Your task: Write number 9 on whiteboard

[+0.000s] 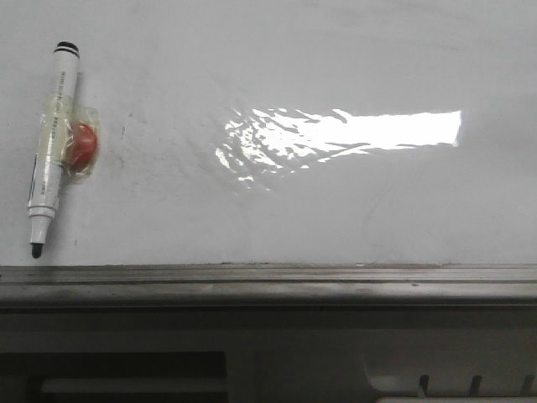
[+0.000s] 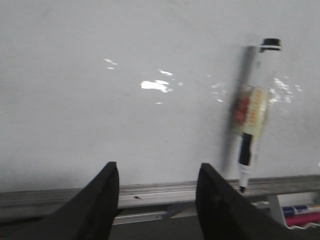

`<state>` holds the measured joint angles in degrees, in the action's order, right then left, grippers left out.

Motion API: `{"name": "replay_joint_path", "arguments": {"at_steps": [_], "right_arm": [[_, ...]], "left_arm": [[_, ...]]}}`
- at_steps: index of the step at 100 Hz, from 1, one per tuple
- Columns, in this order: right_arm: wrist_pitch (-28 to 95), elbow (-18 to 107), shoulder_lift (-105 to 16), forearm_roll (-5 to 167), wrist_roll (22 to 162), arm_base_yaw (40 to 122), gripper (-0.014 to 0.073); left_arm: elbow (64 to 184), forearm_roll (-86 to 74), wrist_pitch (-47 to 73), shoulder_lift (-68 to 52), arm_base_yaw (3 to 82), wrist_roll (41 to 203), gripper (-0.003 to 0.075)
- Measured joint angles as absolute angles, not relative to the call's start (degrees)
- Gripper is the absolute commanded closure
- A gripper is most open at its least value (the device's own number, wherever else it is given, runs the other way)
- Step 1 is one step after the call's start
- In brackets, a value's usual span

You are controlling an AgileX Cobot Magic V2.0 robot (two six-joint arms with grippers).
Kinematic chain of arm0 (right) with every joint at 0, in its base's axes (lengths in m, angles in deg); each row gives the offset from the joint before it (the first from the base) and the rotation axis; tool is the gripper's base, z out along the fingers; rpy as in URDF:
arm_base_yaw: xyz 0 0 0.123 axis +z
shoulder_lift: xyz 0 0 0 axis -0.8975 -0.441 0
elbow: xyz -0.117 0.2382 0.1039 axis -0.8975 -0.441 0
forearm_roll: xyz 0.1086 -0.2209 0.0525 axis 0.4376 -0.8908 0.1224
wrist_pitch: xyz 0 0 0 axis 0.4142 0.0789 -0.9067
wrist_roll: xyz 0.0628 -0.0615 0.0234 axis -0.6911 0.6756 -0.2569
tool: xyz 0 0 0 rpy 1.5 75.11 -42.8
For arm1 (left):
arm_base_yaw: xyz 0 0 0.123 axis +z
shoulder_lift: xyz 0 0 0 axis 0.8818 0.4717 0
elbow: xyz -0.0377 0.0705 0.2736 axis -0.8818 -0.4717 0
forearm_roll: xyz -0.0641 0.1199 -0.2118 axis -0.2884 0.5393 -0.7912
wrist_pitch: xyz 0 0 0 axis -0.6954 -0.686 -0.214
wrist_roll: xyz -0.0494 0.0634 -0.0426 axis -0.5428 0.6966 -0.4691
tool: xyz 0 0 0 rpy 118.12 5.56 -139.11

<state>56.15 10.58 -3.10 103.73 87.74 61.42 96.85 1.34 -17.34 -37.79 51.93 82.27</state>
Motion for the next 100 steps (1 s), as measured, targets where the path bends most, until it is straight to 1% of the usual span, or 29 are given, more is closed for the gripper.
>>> {"name": "replay_joint_path", "arguments": {"at_steps": [10, 17, 47, 81, 95, 100], "right_arm": [[57.2, 11.7, -5.8, 103.5, 88.0, 61.4, 0.0152], [57.6, 11.8, -6.5, 103.4, 88.0, 61.4, 0.0152], [57.8, 11.8, -6.8, 103.0, 88.2, 61.4, 0.0152], [57.8, 11.8, -6.9, 102.8, 88.2, 61.4, 0.0152], [57.8, 11.8, -6.9, 102.8, 88.2, 61.4, 0.0152], [57.8, 11.8, -6.9, 102.8, 88.2, 61.4, 0.0152]], "left_arm": [[97.1, -6.0, -16.5, -35.3, 48.9, 85.9, 0.0353], [97.1, -8.2, -15.7, -33.5, 46.7, 87.0, 0.0353], [97.1, -13.7, -9.2, -22.1, 39.1, 87.7, 0.0353], [97.1, -17.5, 0.5, -14.1, 31.3, 87.7, 0.0353], [97.1, -17.7, 5.2, -11.2, 30.0, 87.7, 0.0356], [97.1, -17.8, 6.2, -10.2, 30.0, 87.7, 0.0379]]}}
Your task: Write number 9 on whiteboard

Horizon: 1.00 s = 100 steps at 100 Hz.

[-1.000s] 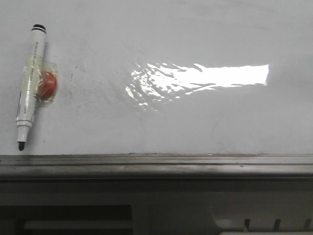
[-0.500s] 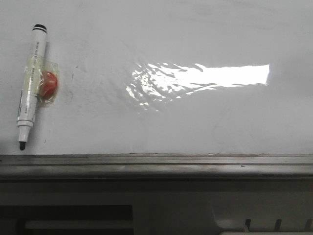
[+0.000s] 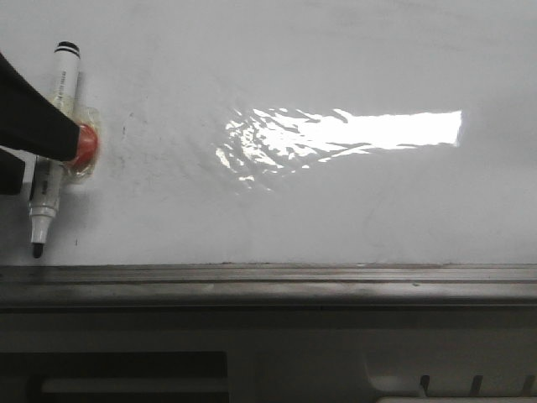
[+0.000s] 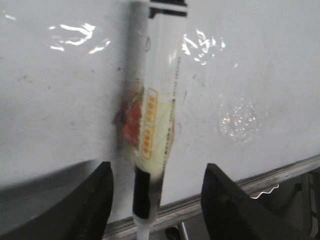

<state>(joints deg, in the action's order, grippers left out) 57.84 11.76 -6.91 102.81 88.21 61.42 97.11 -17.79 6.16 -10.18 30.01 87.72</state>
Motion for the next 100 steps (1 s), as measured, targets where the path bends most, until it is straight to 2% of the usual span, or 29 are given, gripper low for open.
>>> {"name": "replay_joint_path", "arguments": {"at_steps": [20, 30, 42, 59, 71, 86, 100], "right_arm": [[57.8, 11.8, -6.9, 102.8, 88.2, 61.4, 0.0152], [57.8, 11.8, -6.9, 102.8, 88.2, 61.4, 0.0152], [57.8, 11.8, -6.9, 102.8, 88.2, 61.4, 0.0152], [59.6, 11.8, -6.9, 102.8, 88.4, 61.4, 0.0152], [62.3, 12.0, -6.9, 103.5, 91.6, 62.0, 0.0152], [66.2, 14.3, -6.9, 111.1, 104.8, 65.4, 0.0152], [70.2, 16.8, -7.2, 118.4, 114.3, 68.1, 0.0151]], "left_arm": [[97.1, -17.8, 5.4, -6.6, 29.9, 87.7, 0.0592], [97.1, -17.8, 5.0, -5.1, 29.9, 87.7, 0.0638], [97.2, -17.9, 5.3, -4.3, 29.7, 87.8, 0.0742], [97.9, -18.3, 4.8, -4.3, 29.7, 90.2, 0.0739], [98.1, -22.2, 5.1, -6.0, 28.2, 99.5, 0.0739], [98.2, -35.0, 3.3, -9.3, 24.9, 121.4, 0.0739], [98.1, -50.7, -4.8, -9.8, 23.9, 144.6, 0.0739]]}}
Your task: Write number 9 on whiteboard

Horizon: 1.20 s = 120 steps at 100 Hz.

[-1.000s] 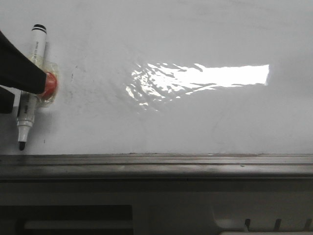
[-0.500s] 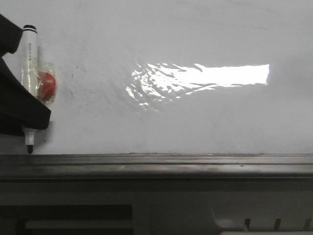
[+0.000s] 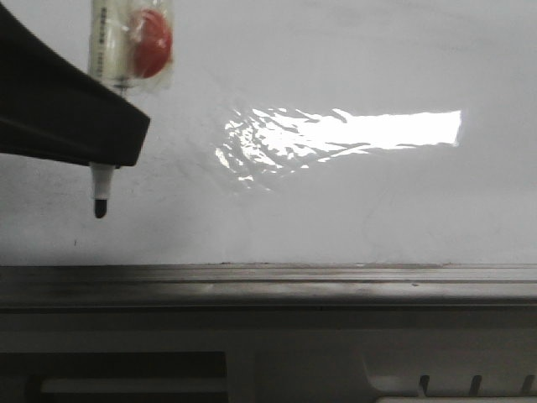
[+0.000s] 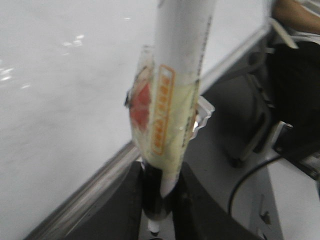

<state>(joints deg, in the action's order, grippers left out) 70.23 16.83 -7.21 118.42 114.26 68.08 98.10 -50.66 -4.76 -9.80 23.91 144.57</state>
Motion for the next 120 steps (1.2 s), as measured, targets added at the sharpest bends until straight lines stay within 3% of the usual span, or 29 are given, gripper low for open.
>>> {"name": "replay_joint_path", "arguments": {"at_steps": [16, 44, 98, 120], "right_arm": [[73.1, 19.0, -8.8, 125.5, 122.0, 70.3, 0.0151], [74.2, 19.8, -17.0, 131.3, 131.9, 79.5, 0.0151], [65.7, 26.5, -41.0, 137.3, 144.7, 96.6, 0.0151], [62.2, 27.9, -47.5, 139.3, 145.2, 99.4, 0.0152]], "left_arm": [[96.3, -62.6, -13.9, -9.4, 23.8, 163.8, 0.0739], [95.6, -64.5, -24.3, -5.9, 23.8, 175.0, 0.074], [95.6, -66.6, -26.9, -5.8, 23.8, 177.2, 0.074], [95.6, -66.8, -26.9, -5.8, 23.8, 177.2, 0.074]]}}
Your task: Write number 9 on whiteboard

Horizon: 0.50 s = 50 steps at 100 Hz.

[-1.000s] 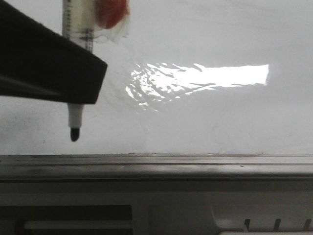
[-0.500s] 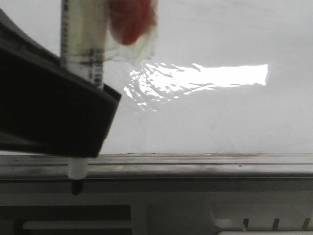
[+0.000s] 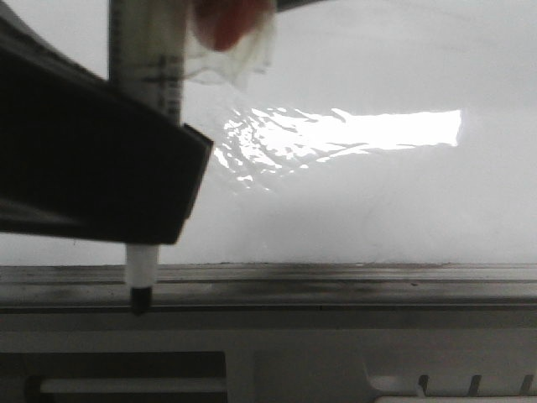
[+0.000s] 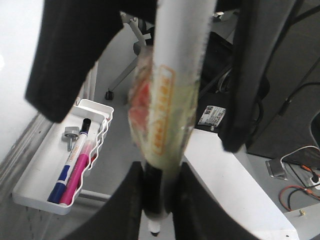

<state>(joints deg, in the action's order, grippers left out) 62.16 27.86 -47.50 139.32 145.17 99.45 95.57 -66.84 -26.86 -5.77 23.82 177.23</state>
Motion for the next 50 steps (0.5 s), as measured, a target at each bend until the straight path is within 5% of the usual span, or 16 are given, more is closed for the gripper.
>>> {"name": "replay_joint_path", "arguments": {"at_steps": [18, 38, 50], "right_arm": [[61.2, 27.9, -48.4, 140.5, 145.2, 99.7, 0.0295], [61.5, 28.0, -48.4, 141.5, 145.6, 100.2, 0.0671], [61.5, 28.2, -48.4, 140.9, 146.7, 100.2, 0.0663]], "left_arm": [[95.6, -66.9, -27.0, -5.8, 23.8, 177.2, 0.074], [95.5, -67.3, -26.1, -5.8, 23.8, 177.2, 0.0736], [95.4, -68.1, -25.7, -5.7, 23.8, 176.3, 0.0613]]}}
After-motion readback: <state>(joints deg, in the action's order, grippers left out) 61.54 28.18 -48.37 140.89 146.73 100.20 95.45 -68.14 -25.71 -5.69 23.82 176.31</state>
